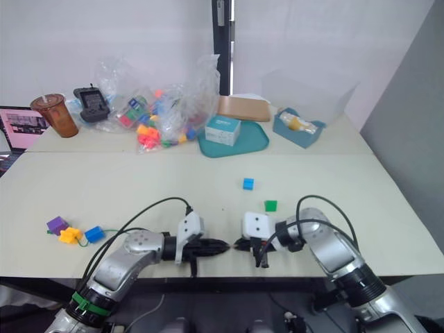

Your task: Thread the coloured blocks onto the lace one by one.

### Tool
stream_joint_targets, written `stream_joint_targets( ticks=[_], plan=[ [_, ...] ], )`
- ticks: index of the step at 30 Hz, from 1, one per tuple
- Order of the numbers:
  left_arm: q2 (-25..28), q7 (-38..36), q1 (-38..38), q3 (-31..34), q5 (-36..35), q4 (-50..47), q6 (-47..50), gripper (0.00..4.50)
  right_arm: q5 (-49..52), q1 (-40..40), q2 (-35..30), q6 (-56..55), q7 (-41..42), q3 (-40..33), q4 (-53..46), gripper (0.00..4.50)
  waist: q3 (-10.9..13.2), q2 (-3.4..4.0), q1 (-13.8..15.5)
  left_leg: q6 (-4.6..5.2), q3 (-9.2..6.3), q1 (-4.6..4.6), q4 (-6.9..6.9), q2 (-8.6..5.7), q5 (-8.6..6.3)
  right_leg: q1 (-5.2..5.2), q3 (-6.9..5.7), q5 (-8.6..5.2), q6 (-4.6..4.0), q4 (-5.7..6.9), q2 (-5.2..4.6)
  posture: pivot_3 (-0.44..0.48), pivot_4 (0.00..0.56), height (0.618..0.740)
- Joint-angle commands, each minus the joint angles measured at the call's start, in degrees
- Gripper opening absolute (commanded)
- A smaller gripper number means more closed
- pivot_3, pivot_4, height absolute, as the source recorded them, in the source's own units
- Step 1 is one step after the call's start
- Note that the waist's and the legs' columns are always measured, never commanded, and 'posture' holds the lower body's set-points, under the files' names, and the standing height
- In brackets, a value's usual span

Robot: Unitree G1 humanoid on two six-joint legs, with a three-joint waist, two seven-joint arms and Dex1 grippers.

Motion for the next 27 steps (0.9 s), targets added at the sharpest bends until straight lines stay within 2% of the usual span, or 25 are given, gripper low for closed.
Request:
stream_joint_targets(
  ticks=[1,3,6,8,11,12,13,15,19,24,27],
  plan=[
    [0.88,-0.48,0.29,2.29,-1.57,-2.02,0.25,0.00,-0.20,1.60,-1.41,3.12,-0.37,-0.55,-0.27,0.66,0.00,0.00,0.01,0.00,0.00,0.00,0.00,0.00,0.00,0.00,0.00,0.00,0.00,0.00,0.00,0.000,0.150,0.740],
    [1.18,-0.48,0.44,2.53,-1.63,-2.30,0.47,0.00,0.93,2.55,-1.47,4.88,-0.85,-1.48,-1.70,1.24,0.00,0.00,0.12,0.00,0.00,0.00,0.00,0.00,0.00,0.00,0.00,0.00,0.00,0.00,0.00,0.000,0.150,0.740],
    [3.00,-0.81,0.52,3.66,-1.87,-3.23,1.23,0.00,6.26,7.70,-1.88,11.94,-6.07,-11.00,-7.57,2.27,0.00,0.00,0.77,0.00,-0.01,-0.03,0.00,0.00,0.00,0.00,-0.02,0.00,0.00,-0.04,-0.01,0.000,0.150,0.740],
    [4.05,-1.00,0.77,4.13,-2.21,-4.03,1.63,0.00,7.65,10.50,-2.23,14.73,-8.85,-14.72,-10.58,2.94,0.00,0.00,1.04,0.00,-0.01,-0.14,0.00,-0.01,0.00,-0.04,-0.03,0.00,0.00,-0.10,-0.03,0.000,0.150,0.740],
    [5.68,-1.42,1.27,5.25,-3.25,-6.08,3.08,0.00,11.16,17.43,-0.32,20.45,-14.87,-21.73,-16.70,4.02,0.00,0.00,1.15,0.00,-0.01,-0.20,0.00,-0.01,0.00,-0.11,-0.03,0.00,0.00,-0.08,-0.03,0.000,0.150,0.740],
    [6.30,-1.48,1.46,5.88,-3.94,-7.04,3.91,0.00,12.42,20.12,2.11,22.36,-18.35,-24.62,-18.68,4.30,0.01,0.00,1.15,0.00,-0.02,-0.19,-0.01,-0.01,0.00,-0.12,-0.04,0.00,0.00,-0.08,-0.03,0.000,0.150,0.740],
    [6.79,-1.57,1.66,6.40,-4.46,-7.78,4.53,0.00,13.26,21.79,3.83,23.78,-20.89,-26.36,-20.19,4.30,0.01,-0.01,1.11,0.00,-0.01,-0.22,-0.01,-0.01,0.00,-0.14,-0.03,0.00,0.00,-0.07,-0.02,0.000,0.150,0.740],
    [8.16,-1.56,2.18,7.89,-5.92,-10.14,6.49,0.00,11.85,26.19,11.78,24.48,-31.72,-30.66,-23.04,4.30,0.01,-0.01,0.96,0.00,-0.02,-0.22,-0.01,0.01,0.00,-0.15,-0.03,0.00,0.00,-0.06,-0.01,0.000,0.150,0.740],
    [10.80,-1.43,3.34,10.18,-8.70,-13.93,10.46,0.00,5.98,28.67,24.16,21.38,-48.14,-30.84,-23.69,4.30,0.01,0.03,0.08,-0.04,0.00,-0.25,-0.06,0.01,0.02,-0.26,0.03,-0.01,0.00,0.04,-0.01,0.000,0.150,0.740],
    [13.44,-1.33,4.49,11.33,-9.92,-16.16,12.54,0.00,2.26,25.72,34.89,13.20,-59.19,-27.42,-18.04,4.30,0.02,0.05,-0.42,-0.07,-0.02,-0.24,-0.09,0.03,0.03,-0.29,0.00,-0.01,0.00,0.05,0.01,0.000,0.150,0.740],
    [14.07,-1.02,4.72,11.68,-10.26,-16.80,12.99,0.00,-0.99,23.11,36.90,8.97,-63.37,-26.15,-12.99,4.30,0.03,0.07,-0.60,-0.08,-0.01,-0.25,-0.11,0.03,0.04,-0.31,0.01,-0.02,0.00,0.06,0.01,0.000,0.150,0.740]
  ],
)
